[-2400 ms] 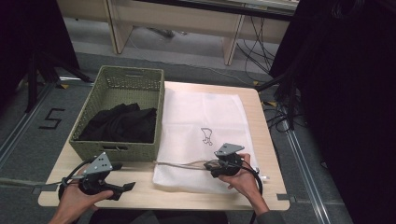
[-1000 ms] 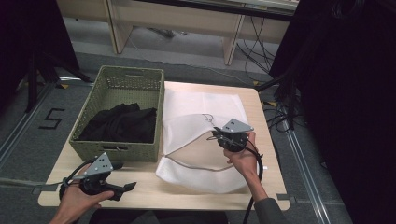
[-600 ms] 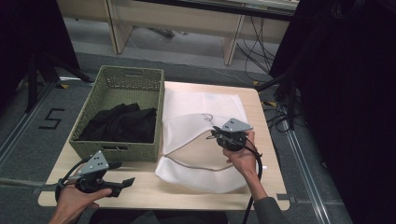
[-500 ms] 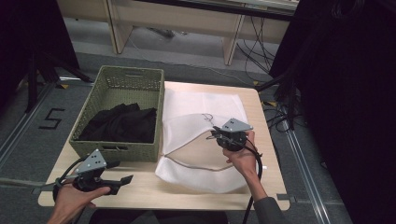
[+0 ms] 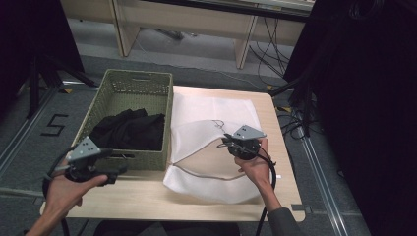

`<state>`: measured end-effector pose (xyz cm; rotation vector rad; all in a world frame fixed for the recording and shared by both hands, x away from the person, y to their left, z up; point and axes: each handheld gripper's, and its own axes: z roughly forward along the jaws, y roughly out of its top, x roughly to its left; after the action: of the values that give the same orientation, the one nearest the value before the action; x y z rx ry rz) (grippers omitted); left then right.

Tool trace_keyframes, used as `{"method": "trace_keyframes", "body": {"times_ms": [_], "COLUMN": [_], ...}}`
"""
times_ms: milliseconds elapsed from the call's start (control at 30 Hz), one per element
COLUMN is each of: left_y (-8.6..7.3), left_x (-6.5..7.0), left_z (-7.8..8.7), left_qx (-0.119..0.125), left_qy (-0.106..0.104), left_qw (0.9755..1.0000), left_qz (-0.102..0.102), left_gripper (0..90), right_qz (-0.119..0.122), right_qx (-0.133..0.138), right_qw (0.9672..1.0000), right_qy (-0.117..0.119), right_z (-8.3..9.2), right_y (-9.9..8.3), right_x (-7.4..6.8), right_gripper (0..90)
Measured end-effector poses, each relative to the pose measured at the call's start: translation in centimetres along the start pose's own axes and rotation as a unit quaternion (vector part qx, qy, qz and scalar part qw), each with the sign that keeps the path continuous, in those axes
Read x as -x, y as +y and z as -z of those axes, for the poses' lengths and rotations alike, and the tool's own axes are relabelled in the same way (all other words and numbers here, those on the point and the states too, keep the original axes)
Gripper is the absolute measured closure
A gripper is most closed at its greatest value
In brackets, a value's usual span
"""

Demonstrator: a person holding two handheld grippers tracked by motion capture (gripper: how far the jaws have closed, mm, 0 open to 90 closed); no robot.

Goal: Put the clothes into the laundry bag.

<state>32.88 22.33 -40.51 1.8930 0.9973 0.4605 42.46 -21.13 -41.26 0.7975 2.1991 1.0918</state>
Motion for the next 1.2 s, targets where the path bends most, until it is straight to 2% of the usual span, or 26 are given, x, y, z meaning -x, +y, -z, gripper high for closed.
{"method": "trace_keyframes", "body": {"times_ms": [67,100,133,167,233,333,367,400,433,467,500,533,600,633,700,733,767,833,900,1000,1033,1067,1100,1167,1200], "left_y": [1.1,2.4,3.0,3.0,4.3,5.8,6.1,6.9,6.9,7.2,7.5,7.6,8.0,8.2,8.3,8.3,8.3,8.2,7.9,7.6,7.6,7.5,7.4,7.3,7.0], "left_x": [-0.7,-1.6,-2.0,-2.0,-2.9,-4.1,-4.4,-5.3,-5.3,-5.8,-6.4,-6.6,-7.5,-8.0,-8.7,-9.4,-9.4,-10.0,-10.7,-11.1,-11.1,-11.3,-11.2,-11.2,-11.0], "left_z": [0.0,-0.1,-0.2,-0.2,-0.5,-1.1,-1.3,-1.9,-1.9,-2.5,-2.9,-3.3,-4.5,-5.1,-6.2,-7.2,-7.2,-8.4,-9.5,-10.6,-10.9,-11.0,-11.3,-11.8,-12.3], "left_qx": [0.0,-0.005,-0.008,-0.008,-0.021,-0.022,-0.021,-0.026,-0.026,-0.028,-0.04,-0.037,-0.036,-0.038,-0.042,-0.042,-0.042,-0.043,-0.046,-0.049,-0.057,-0.073,-0.082,-0.1,-0.096], "left_qy": [0.014,0.027,0.037,0.037,0.049,0.053,0.055,0.059,0.059,0.061,0.061,0.061,0.065,0.063,0.051,0.056,0.056,0.055,0.05,0.05,0.042,0.036,0.037,0.034,0.021], "left_qw": [0.9999,0.9996,0.9991,0.9991,0.9982,0.9978,0.9978,0.9973,0.9973,0.9974,0.9967,0.9971,0.997,0.997,0.9975,0.9974,0.9974,0.9975,0.9976,0.9972,0.9972,0.9966,0.996,0.9943,0.9951], "left_qz": [-0.001,-0.009,-0.017,-0.017,-0.026,-0.032,-0.032,-0.033,-0.033,-0.026,-0.034,-0.025,-0.02,-0.027,-0.023,-0.017,-0.017,-0.009,0.016,0.026,0.022,0.009,0.003,-0.012,-0.005], "left_gripper": [19.4,18.3,17.9,17.8,17.9,17.9,17.8,17.6,17.4,17.4,15.5,15.3,14.8,14.7,14.7,14.7,14.8,14.9,14.8,15.0,15.0,15.1,15.1,14.9,14.8], "right_qz": [-0.005,-0.012,-0.012,-0.012,-0.011,-0.009,-0.015,-0.014,-0.014,-0.011,-0.006,-0.007,-0.007,-0.006,-0.006,-0.006,-0.006,-0.003,-0.004,-0.004,-0.011,-0.013,-0.013,-0.002,-0.002], "right_qx": [-0.004,-0.005,-0.003,-0.003,-0.005,-0.004,-0.005,-0.005,-0.005,-0.003,0.002,0.002,0.002,0.001,0.002,0.001,0.001,0.003,0.002,0.005,-0.002,-0.005,-0.005,0.002,0.0], "right_qw": [1.0,0.9999,0.9999,0.9999,0.9999,0.9999,0.9999,0.9999,0.9999,0.9999,1.0,1.0,1.0,1.0,1.0,1.0,1.0,1.0,1.0,1.0,0.9999,0.9999,0.9999,1.0,1.0], "right_qy": [0.005,0.005,0.003,0.003,0.005,0.006,0.004,0.003,0.003,0.0,-0.003,-0.002,-0.003,-0.003,-0.002,-0.001,0.0,-0.002,-0.001,-0.002,0.003,0.005,0.005,-0.004,-0.003], "right_z": [0.0,0.1,0.0,0.0,0.1,0.1,0.1,0.2,0.2,0.1,0.1,0.1,0.1,0.1,0.1,0.1,0.1,0.1,0.1,0.1,0.1,0.1,0.1,0.1,0.1], "right_y": [0.0,0.0,0.0,0.0,0.0,0.0,0.0,-0.1,-0.1,-0.1,-0.1,-0.1,-0.1,-0.1,-0.1,-0.1,-0.1,-0.1,-0.1,-0.2,-0.2,-0.2,-0.2,-0.2,-0.2], "right_x": [0.0,-0.1,0.0,0.0,0.0,0.1,0.0,0.0,0.0,0.1,0.2,0.2,0.2,0.2,0.2,0.2,0.2,0.3,0.3,0.3,0.2,0.2,0.2,0.3,0.3], "right_gripper": [80.3,80.2,80.1,80.1,80.1,79.9,79.8,79.7,79.7,79.6,79.5,79.6,79.6,79.6,79.6,79.6,79.6,79.6,79.6,79.6,79.6,79.6,79.6,79.5,79.6]}}
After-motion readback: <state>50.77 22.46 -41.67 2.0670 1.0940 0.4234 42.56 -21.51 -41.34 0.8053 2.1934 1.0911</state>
